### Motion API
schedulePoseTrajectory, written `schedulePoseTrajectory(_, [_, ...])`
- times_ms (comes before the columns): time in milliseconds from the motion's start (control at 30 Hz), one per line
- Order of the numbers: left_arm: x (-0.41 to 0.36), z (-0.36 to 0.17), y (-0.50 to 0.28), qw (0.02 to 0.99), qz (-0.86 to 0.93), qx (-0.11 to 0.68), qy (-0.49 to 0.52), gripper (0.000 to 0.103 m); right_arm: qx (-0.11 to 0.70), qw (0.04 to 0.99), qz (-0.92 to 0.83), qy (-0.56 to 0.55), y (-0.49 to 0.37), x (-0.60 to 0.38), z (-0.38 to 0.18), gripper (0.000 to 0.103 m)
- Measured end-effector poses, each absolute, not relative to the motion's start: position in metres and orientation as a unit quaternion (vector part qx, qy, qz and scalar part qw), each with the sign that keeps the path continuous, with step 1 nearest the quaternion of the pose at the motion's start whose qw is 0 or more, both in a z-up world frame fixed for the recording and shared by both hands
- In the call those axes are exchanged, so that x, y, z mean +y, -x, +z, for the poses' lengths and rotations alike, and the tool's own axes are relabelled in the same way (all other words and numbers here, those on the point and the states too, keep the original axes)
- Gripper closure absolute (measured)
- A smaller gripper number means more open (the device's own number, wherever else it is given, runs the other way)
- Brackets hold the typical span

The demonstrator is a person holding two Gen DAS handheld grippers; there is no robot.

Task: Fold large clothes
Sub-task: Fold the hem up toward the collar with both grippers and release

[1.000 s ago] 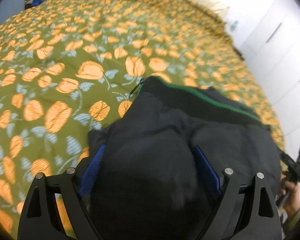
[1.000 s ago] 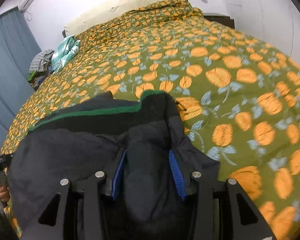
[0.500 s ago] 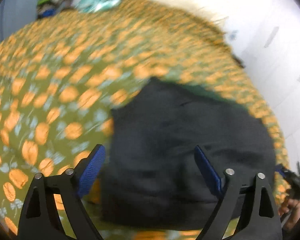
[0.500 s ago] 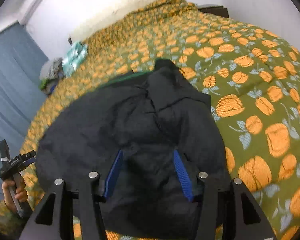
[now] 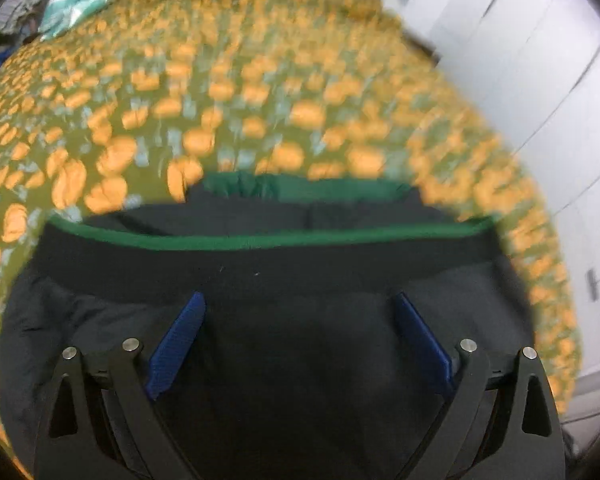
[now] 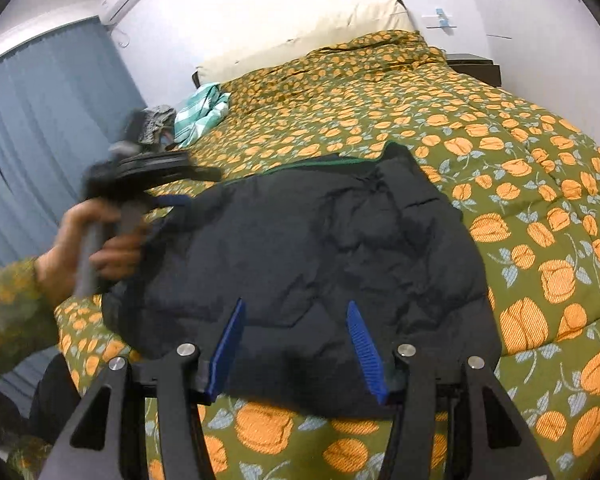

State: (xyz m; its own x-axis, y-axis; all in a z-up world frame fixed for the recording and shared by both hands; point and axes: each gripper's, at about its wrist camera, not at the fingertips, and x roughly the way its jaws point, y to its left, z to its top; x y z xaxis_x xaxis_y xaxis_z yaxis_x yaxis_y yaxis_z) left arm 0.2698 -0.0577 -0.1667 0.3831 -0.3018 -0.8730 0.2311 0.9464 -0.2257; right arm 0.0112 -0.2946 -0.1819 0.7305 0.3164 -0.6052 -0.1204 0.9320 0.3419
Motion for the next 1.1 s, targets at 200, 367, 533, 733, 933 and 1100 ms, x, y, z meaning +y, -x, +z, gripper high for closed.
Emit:
schedulePoseTrajectory(200, [-0.065,-0.183,-0.257,0.833,-0.157,0.53,-0.025,0.003,0.374,0.905,0.113,-0.166,-0.004,-0.301,-0.205,0.049])
schedulePoseTrajectory(367, [-0.053,-0.159,-0.213,0.839,-0.195,0.507,-0.031,0.003,0.356,0.913,0.112,-0.164,-0.005,-0.303,-0.196,0.049])
schedulePoseTrajectory(533, [-0.055,-0.168,-0.179,0.84,-0.208,0.495,-0.078,0.002,0.345,0.916,0.126,-0.161,-0.006,-0.295,-0.189,0.049])
schedulePoseTrajectory(733, [-0.058,-0.19,-0.194,0.832,-0.212,0.508,-0.075,0.001,0.351,0.913,0.133,-0.159,-0.003,-0.286,-0.188,0.049])
schedulePoseTrajectory(933, [-0.048,-0.165,-0.153,0.833,-0.227,0.499,-0.075,0.006,0.348,0.915,0.132,-0.157,0.008,-0.288,-0.183,0.049])
schedulePoseTrajectory(1100, [-0.044,-0.18,-0.124,0.832,-0.234,0.498,-0.069,0.005,0.346,0.913,0.14,-0.161,0.011,-0.284,-0.184,0.049])
